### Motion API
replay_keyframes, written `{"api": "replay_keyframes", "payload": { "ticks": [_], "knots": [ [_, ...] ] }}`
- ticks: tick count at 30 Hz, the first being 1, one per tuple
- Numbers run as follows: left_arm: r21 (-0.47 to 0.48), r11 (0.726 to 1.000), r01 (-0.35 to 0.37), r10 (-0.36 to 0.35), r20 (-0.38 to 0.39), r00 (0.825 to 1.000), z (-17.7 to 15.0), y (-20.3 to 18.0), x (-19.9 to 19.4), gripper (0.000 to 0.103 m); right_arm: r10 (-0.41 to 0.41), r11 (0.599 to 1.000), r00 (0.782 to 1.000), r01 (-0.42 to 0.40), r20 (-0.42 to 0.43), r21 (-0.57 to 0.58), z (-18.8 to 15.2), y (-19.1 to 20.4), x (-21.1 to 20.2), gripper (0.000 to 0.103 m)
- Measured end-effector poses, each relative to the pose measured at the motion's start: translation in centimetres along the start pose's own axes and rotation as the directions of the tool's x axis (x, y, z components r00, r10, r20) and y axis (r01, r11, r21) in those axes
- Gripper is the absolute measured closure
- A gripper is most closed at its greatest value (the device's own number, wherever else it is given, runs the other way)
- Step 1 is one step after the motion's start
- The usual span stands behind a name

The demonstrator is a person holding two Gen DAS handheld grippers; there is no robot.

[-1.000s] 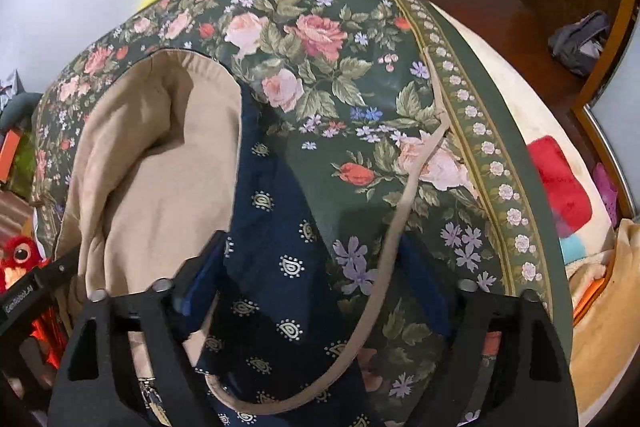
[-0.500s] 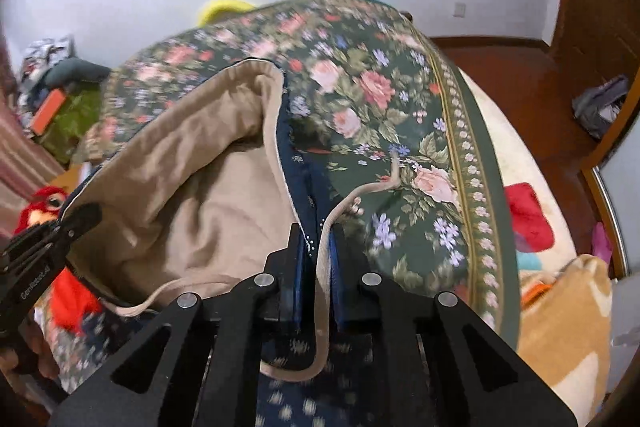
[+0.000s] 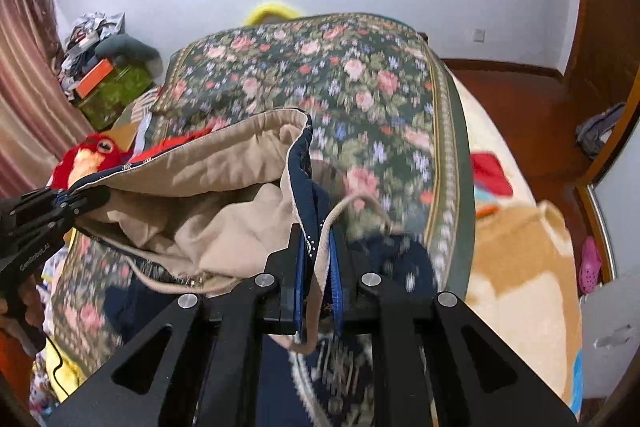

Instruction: Fold large clothes

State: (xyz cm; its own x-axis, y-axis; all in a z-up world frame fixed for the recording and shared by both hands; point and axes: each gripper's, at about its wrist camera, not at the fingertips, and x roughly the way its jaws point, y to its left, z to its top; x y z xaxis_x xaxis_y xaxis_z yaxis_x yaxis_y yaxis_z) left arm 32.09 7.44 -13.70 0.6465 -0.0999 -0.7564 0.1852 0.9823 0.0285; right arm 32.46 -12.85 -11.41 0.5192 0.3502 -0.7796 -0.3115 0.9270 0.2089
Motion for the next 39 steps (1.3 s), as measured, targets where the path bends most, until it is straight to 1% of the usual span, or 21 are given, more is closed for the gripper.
{"api": "replay_keyframes", "payload": {
  "ticks": [3,6,8,10,11,13,15,17,18,22,24,27,28,32,39],
  "knots": [
    [-0.031,0.999,0.019,-0.021,-0.05,0.999,-2.6,0.2,0.3,0.096,-0.008,1.0,0.999,0.008,-0.044,-0.003,-2.1,-0.2,0.5,0.093],
    [-0.074,0.997,0.039,-0.047,-0.103,0.994,-5.1,0.5,1.1,0.096,-0.015,1.0,0.996,0.015,-0.086,0.001,-4.0,-0.6,1.1,0.093],
    [-0.093,0.995,0.037,-0.05,-0.138,0.989,-6.8,0.7,1.7,0.095,-0.028,1.0,0.992,0.029,-0.121,0.009,-5.2,-1.1,1.9,0.093],
    [-0.102,0.995,0.022,-0.04,-0.175,0.984,-8.4,0.9,2.6,0.093,-0.045,0.999,0.989,0.047,-0.138,0.011,-6.2,-1.5,2.3,0.092],
    [-0.104,0.994,0.016,-0.035,-0.188,0.981,-9.0,1.0,2.9,0.092,-0.052,0.998,0.988,0.055,-0.144,0.013,-6.5,-1.7,2.4,0.092],
    [-0.119,0.993,0.016,-0.042,-0.219,0.975,-10.3,1.2,3.5,0.085,-0.066,0.997,0.988,0.069,-0.143,0.018,-7.1,-2.1,2.5,0.09],
    [-0.137,0.99,0.014,-0.047,-0.237,0.97,-11.2,1.7,3.9,0.076,-0.074,0.997,0.987,0.077,-0.143,0.017,-7.3,-2.2,2.4,0.084],
    [-0.138,0.99,0.011,-0.045,-0.239,0.97,-11.6,1.7,3.7,0.073,-0.084,0.996,0.987,0.086,-0.139,0.01,-7.3,-2.1,1.9,0.078],
    [-0.134,0.991,0.01,-0.042,-0.236,0.971,-11.4,1.6,3.4,0.07,-0.091,0.996,0.987,0.092,-0.135,0.003,-7.0,-2.0,1.7,0.076],
    [-0.112,0.994,0.019,-0.042,-0.2,0.979,-10.0,1.2,2.1,0.065,-0.093,0.996,0.99,0.092,-0.109,-0.013,-6.4,-1.5,0.8,0.074],
    [-0.099,0.995,0.023,-0.04,-0.168,0.985,-8.9,0.9,1.4,0.058,-0.095,0.995,0.992,0.093,-0.084,-0.018,-5.7,-1.3,0.5,0.071],
    [-0.094,0.994,0.047,-0.059,-0.128,0.99,-7.1,0.7,1.2,0.057,-0.086,0.996,0.995,0.085,-0.052,-0.018,-4.7,-1.0,0.3,0.063],
    [-0.093,0.994,0.053,-0.065,-0.122,0.99,-6.6,0.6,1.3,0.057,-0.083,0.996,0.996,0.082,-0.042,-0.017,-4.2,-0.9,0.4,0.062],
    [-0.093,0.992,0.089,-0.099,-0.108,0.989,-4.3,-0.1,2.9,0.056,-0.072,0.997,0.997,0.071,-0.028,-0.017,-2.7,-0.6,1.4,0.062],
    [-0.072,0.987,0.144,-0.152,-0.132,0.98,-1.8,-1.9,6.9,0.056,-0.056,0.998,0.997,0.055,-0.043,-0.024,-1.0,-0.6,4.4,0.062]
  ]
}}
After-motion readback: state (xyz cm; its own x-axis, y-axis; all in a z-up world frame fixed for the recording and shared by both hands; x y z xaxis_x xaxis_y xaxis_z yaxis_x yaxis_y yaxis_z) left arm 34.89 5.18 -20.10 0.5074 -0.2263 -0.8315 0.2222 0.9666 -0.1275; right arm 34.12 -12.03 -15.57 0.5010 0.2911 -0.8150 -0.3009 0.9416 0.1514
